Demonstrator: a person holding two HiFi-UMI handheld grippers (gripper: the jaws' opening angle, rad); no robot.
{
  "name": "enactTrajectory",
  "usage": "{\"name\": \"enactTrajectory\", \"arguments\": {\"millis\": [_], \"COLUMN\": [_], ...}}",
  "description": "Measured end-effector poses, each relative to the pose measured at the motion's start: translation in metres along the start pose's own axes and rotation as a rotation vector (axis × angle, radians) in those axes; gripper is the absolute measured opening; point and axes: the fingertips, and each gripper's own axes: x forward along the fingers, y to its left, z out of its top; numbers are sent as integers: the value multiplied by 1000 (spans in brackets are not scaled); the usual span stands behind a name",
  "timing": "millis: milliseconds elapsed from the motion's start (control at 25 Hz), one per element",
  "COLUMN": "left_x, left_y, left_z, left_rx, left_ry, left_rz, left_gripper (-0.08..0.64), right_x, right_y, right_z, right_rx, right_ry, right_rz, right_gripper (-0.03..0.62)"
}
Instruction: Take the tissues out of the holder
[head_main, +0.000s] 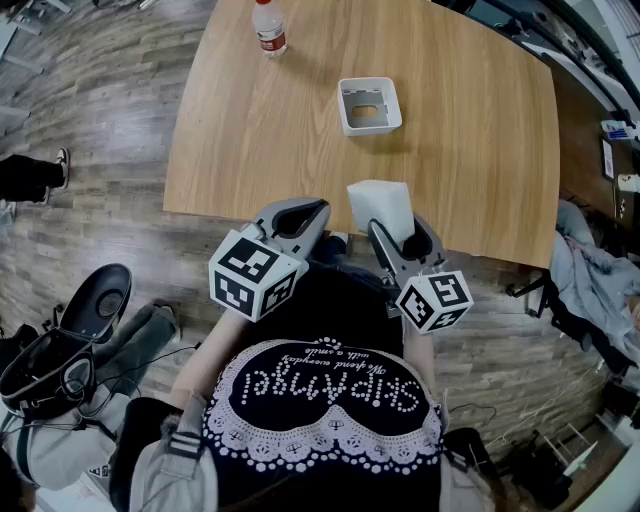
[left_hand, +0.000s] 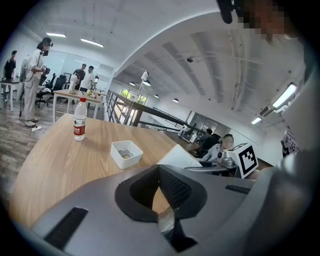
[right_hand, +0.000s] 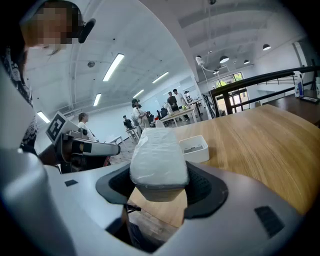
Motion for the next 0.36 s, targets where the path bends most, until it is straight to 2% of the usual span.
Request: {"name": "enactTrajectory", "arguments": {"millis": [360], "left_x": [2], "left_y": [-1], "left_z": [4], "left_rx": [1], "left_ry": [-1], "left_rz": [-2], "left_gripper": [6], "right_x": [0], "right_y": [-1], "right_z": [4], "right_rx": [-3], "right_ry": [-4], "right_rz": [-4], "right_gripper": [282]}}
